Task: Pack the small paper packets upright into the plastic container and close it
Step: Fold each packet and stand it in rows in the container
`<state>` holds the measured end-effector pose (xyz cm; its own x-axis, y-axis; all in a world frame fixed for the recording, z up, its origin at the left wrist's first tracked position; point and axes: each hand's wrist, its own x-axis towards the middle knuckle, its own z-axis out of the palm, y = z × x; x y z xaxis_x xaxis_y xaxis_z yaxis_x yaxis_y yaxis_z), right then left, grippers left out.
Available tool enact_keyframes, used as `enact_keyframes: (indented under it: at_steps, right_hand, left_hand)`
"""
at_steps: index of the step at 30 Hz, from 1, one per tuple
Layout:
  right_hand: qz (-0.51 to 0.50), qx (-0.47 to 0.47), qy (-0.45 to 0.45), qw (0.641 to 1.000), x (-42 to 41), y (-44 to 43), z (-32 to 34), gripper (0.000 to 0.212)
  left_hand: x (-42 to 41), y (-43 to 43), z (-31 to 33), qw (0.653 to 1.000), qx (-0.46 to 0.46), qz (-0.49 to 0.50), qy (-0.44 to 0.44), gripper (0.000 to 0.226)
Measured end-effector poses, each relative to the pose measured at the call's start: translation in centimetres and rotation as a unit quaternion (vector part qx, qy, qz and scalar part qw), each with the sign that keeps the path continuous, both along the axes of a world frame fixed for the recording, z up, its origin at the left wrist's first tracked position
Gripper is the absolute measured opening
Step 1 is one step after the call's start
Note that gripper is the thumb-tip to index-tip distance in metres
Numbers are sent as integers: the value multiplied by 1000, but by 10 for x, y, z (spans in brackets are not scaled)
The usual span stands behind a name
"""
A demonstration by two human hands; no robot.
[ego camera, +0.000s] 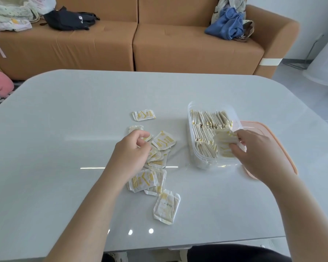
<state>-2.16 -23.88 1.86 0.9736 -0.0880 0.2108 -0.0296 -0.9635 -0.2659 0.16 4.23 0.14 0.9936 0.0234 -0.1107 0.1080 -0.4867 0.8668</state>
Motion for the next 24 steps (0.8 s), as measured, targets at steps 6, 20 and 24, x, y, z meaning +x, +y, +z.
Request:
enact_keyframes:
  at_steps: [6, 20, 24]
  right_hand:
    - [9, -91, 100, 991, 14, -5, 8, 12]
    - [-30, -102, 214, 971, 48, 28, -4, 45]
    - [-31, -65, 239, 968, 47, 26, 2, 49]
  left_hand:
    - [1, 3, 1, 1000, -3, 3, 5, 30]
    - [0, 3, 6, 1000, -12, -3, -2, 30]
    - [1, 5, 6, 1000, -19, 2, -9, 28]
